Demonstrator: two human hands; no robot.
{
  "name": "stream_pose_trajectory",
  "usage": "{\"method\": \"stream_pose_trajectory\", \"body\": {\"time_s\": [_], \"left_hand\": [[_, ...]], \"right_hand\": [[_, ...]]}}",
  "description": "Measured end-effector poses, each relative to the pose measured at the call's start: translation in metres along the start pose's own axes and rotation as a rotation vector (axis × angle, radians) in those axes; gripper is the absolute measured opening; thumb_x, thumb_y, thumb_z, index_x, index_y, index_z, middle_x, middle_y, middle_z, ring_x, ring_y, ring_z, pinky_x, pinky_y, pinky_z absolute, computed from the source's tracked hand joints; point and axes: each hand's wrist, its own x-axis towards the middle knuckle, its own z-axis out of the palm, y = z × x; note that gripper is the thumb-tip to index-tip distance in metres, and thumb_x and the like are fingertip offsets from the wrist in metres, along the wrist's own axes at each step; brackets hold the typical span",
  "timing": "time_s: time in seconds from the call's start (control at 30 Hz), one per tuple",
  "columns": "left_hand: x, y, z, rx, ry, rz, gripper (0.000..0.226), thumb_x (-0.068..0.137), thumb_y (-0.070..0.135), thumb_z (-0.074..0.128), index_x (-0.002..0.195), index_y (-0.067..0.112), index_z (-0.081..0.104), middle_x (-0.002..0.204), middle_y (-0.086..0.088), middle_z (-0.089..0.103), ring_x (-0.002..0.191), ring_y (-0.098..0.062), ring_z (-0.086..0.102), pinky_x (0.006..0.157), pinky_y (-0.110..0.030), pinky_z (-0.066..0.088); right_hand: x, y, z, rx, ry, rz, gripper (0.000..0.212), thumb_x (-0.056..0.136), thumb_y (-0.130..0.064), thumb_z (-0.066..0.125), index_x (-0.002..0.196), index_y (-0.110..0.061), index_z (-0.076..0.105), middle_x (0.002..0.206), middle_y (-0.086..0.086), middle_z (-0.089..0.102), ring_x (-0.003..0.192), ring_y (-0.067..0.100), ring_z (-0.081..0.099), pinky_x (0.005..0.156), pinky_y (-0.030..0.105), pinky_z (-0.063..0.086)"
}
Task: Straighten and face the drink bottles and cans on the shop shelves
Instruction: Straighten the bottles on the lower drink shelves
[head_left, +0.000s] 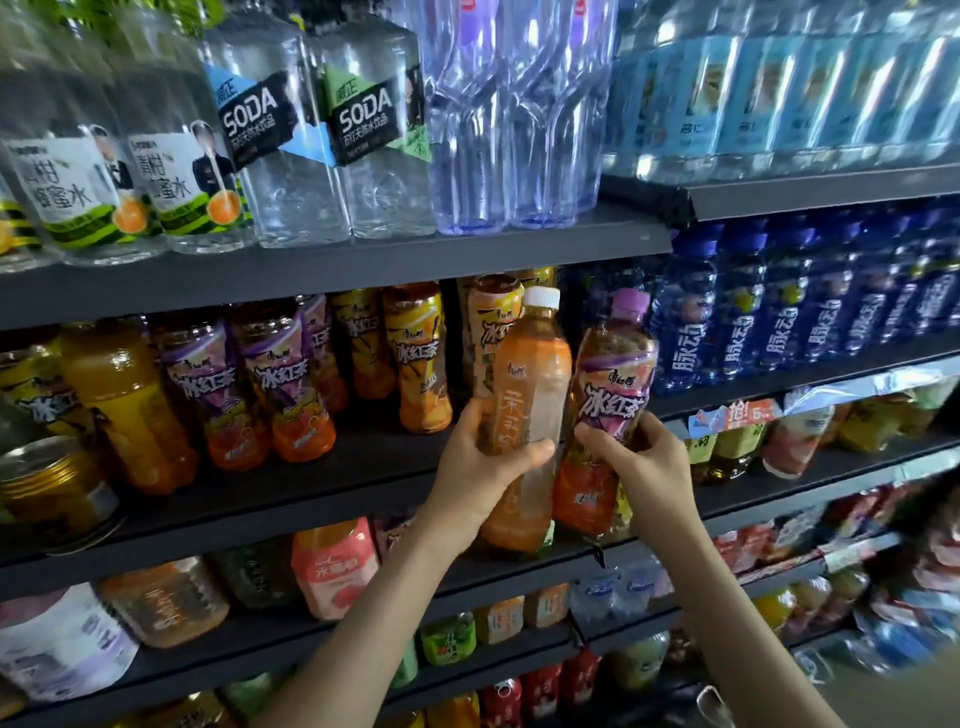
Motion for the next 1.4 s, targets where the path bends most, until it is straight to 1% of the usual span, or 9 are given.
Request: {"method": "stream_pose_trajectory", "body": {"time_s": [0.17, 0.27, 0.33, 0.43, 0.77, 1.0, 1.13, 1.27, 1.4], "left_hand": [[0.014, 0.007, 0.027, -0.217, -0.165, -0.099, 0.044, 0.067, 0.029, 0.073, 0.109, 0.025, 0.062, 0.098, -0.004, 0.071, 0.090, -0.020, 0.069, 0.073, -0.032, 0.057], [0.009, 0.006, 0.036, -0.361, -0.237, -0.237, 0.039, 0.066, 0.026, 0.074, 0.102, 0.018, 0.062, 0.082, -0.004, 0.073, 0.072, -0.015, 0.070, 0.060, -0.028, 0.057], [0.004, 0.003, 0.036, -0.431, -0.253, -0.324, 0.062, 0.050, 0.036, 0.085, 0.104, 0.017, 0.062, 0.082, -0.006, 0.074, 0.073, -0.018, 0.071, 0.061, -0.029, 0.057], [-0.003, -0.008, 0.020, -0.463, -0.176, -0.395, 0.100, 0.020, 0.054, 0.091, 0.109, 0.016, 0.063, 0.092, -0.010, 0.073, 0.081, -0.022, 0.071, 0.068, -0.035, 0.055], [-0.052, -0.007, -0.103, -0.477, -0.026, -0.361, 0.111, 0.013, 0.053, 0.091, 0.113, 0.014, 0.059, 0.083, -0.006, 0.073, 0.074, -0.018, 0.069, 0.068, -0.035, 0.049], [-0.097, 0.003, -0.224, -0.529, 0.007, -0.368, 0.088, -0.004, 0.042, 0.091, 0.076, 0.011, 0.075, 0.071, -0.010, 0.072, 0.061, -0.021, 0.070, 0.055, -0.031, 0.055], [-0.117, -0.003, -0.285, -0.519, 0.075, -0.354, 0.112, 0.005, 0.045, 0.094, 0.107, 0.008, 0.064, 0.083, -0.011, 0.072, 0.074, -0.025, 0.069, 0.074, -0.041, 0.051], [-0.136, 0.007, -0.321, -0.603, 0.076, -0.274, 0.077, -0.005, 0.041, 0.092, 0.064, 0.012, 0.077, 0.065, -0.009, 0.070, 0.056, -0.020, 0.069, 0.048, -0.029, 0.055], [-0.153, 0.013, -0.347, -0.653, 0.113, -0.180, 0.069, -0.002, 0.047, 0.091, 0.058, 0.017, 0.076, 0.059, -0.004, 0.068, 0.052, -0.016, 0.067, 0.047, -0.025, 0.054]], "right_hand": [[0.012, -0.010, -0.036, 0.001, -0.060, 0.006, 0.030, 0.071, -0.021, 0.082, 0.096, -0.016, 0.067, 0.088, 0.002, 0.073, 0.083, 0.023, 0.070, 0.064, 0.032, 0.055], [0.013, -0.005, -0.042, -0.068, -0.164, 0.046, 0.043, 0.060, -0.031, 0.082, 0.097, -0.015, 0.068, 0.090, 0.005, 0.073, 0.085, 0.025, 0.070, 0.074, 0.040, 0.057], [0.014, -0.001, -0.039, -0.111, -0.205, 0.065, 0.047, 0.058, -0.031, 0.083, 0.099, -0.016, 0.066, 0.090, 0.003, 0.073, 0.084, 0.021, 0.070, 0.077, 0.041, 0.058], [0.013, 0.006, -0.025, -0.147, -0.277, 0.089, 0.046, 0.066, -0.023, 0.085, 0.105, -0.016, 0.061, 0.092, 0.001, 0.073, 0.082, 0.018, 0.070, 0.077, 0.043, 0.058], [-0.026, 0.020, 0.105, -0.332, -0.453, 0.044, 0.060, 0.050, -0.063, 0.076, 0.098, -0.030, 0.060, 0.093, -0.006, 0.071, 0.086, 0.013, 0.068, 0.081, 0.045, 0.055], [-0.083, 0.008, 0.220, -0.493, -0.527, -0.097, 0.048, 0.077, -0.053, 0.067, 0.103, -0.013, 0.058, 0.099, 0.001, 0.062, 0.088, 0.015, 0.060, 0.080, 0.038, 0.050], [-0.106, 0.013, 0.270, -0.428, -0.562, -0.056, 0.046, 0.081, -0.060, 0.052, 0.095, -0.017, 0.060, 0.095, 0.002, 0.063, 0.089, 0.017, 0.060, 0.080, 0.039, 0.048], [-0.123, 0.007, 0.305, -0.231, -0.566, 0.034, 0.039, 0.091, -0.051, 0.044, 0.096, -0.019, 0.065, 0.099, -0.001, 0.069, 0.098, 0.015, 0.064, 0.085, 0.035, 0.048], [-0.125, 0.002, 0.340, -0.018, -0.469, 0.074, 0.040, 0.096, -0.048, 0.044, 0.092, -0.017, 0.069, 0.091, 0.003, 0.071, 0.089, 0.015, 0.065, 0.080, 0.030, 0.049]]}}
